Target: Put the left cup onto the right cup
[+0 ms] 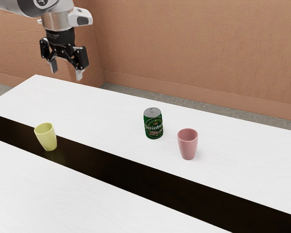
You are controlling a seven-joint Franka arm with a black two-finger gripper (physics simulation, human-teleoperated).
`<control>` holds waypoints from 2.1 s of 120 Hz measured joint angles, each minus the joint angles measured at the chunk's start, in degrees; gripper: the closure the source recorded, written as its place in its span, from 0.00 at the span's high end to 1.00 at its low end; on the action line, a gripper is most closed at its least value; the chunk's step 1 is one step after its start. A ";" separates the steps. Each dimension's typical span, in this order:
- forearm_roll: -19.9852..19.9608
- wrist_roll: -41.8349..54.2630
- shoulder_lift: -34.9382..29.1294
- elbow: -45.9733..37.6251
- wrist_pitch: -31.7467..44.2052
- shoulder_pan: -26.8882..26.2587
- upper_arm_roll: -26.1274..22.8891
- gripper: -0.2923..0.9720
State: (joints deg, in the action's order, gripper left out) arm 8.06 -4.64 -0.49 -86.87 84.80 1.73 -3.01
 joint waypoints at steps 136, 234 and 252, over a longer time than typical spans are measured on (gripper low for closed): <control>2.43 5.35 -5.90 -34.16 29.90 1.20 17.12 0.77; 1.66 16.03 6.46 -34.30 48.64 2.16 17.83 0.77; 1.03 17.61 7.62 -33.40 49.38 2.86 18.18 0.77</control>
State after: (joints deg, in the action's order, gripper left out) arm 9.09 12.97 7.14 -120.27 134.18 4.59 15.18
